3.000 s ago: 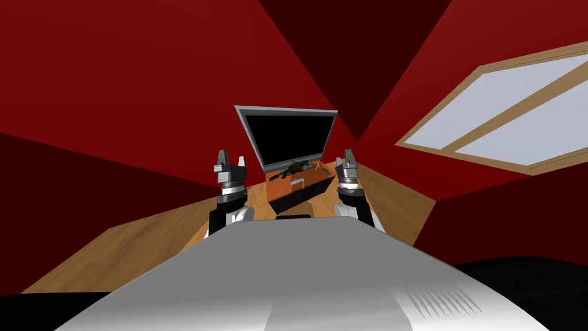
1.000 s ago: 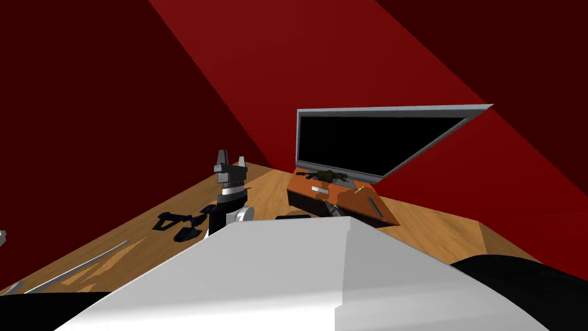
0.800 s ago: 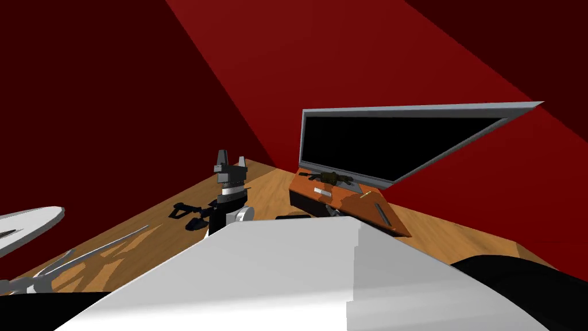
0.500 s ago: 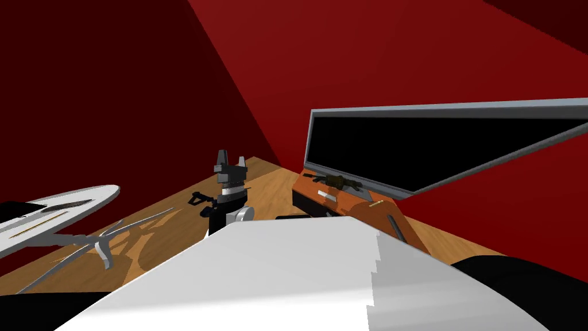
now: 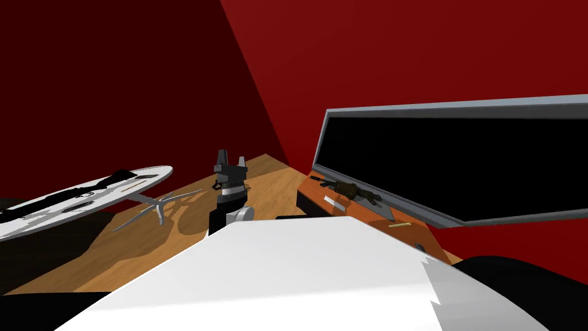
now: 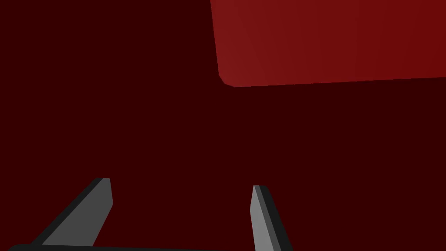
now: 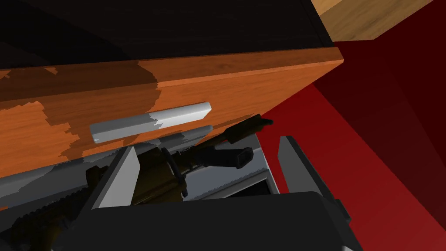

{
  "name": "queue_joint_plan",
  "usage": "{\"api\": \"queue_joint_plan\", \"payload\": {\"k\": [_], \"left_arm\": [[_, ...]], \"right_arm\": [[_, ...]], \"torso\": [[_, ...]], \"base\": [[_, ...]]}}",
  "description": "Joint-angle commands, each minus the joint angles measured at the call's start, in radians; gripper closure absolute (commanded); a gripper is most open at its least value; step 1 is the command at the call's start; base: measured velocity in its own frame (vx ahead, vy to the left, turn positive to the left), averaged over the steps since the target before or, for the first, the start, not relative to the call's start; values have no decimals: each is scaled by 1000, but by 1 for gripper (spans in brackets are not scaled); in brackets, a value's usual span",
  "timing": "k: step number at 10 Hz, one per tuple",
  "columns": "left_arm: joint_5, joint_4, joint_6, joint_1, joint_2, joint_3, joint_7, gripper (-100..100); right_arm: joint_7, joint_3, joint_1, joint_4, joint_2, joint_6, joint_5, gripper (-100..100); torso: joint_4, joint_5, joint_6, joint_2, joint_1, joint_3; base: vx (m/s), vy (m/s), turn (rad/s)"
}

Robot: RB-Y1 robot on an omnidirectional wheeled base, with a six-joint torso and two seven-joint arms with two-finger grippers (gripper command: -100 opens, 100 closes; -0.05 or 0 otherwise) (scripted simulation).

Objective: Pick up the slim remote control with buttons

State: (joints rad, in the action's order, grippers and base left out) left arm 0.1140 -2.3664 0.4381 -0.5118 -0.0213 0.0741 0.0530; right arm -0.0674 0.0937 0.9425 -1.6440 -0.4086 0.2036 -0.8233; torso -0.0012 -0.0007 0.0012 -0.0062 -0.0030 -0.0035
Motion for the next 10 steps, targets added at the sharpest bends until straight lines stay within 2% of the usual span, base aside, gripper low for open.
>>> {"api": "queue_joint_plan", "payload": {"k": [1,2,3,4,5,6,8,9,10], "left_arm": [[0,0,0,0,0,0,0,0],[0,0,0,0,0,0,0,0],[0,0,0,0,0,0,0,0],[0,0,0,0,0,0,0,0],[0,0,0,0,0,0,0,0],[0,0,0,0,0,0,0,0],[0,0,0,0,0,0,0,0],[0,0,0,0,0,0,0,0],[0,0,0,0,0,0,0,0]], "right_arm": [[19,15,15,45,-26,-13,-50,-100],[19,15,15,45,-26,-13,-53,-100],[31,21,27,73,-43,-12,-92,-100],[31,21,27,91,-43,-12,-97,-100],[43,27,39,129,-60,-10,-137,-100],[43,27,39,137,-60,-10,-140,-100],[69,38,59,205,-94,-4,-213,-100],[69,38,59,223,-94,-4,-222,-100],[83,43,67,261,-110,1,-260,-100]], "torso": [[0,0,0,0,0,0],[0,0,0,0,-1,0],[0,0,0,0,0,0],[0,0,0,1,0,0],[0,0,1,2,0,1],[0,0,0,1,1,1],[0,0,0,-1,1,-1],[0,0,1,1,0,0],[0,0,0,-1,0,-1]], "base": [[24,-41,335],[20,-33,405],[3,-42,402],[-20,-32,211],[5,-26,373],[17,-20,345],[18,-28,354],[27,-37,434],[74,-42,525]]}}
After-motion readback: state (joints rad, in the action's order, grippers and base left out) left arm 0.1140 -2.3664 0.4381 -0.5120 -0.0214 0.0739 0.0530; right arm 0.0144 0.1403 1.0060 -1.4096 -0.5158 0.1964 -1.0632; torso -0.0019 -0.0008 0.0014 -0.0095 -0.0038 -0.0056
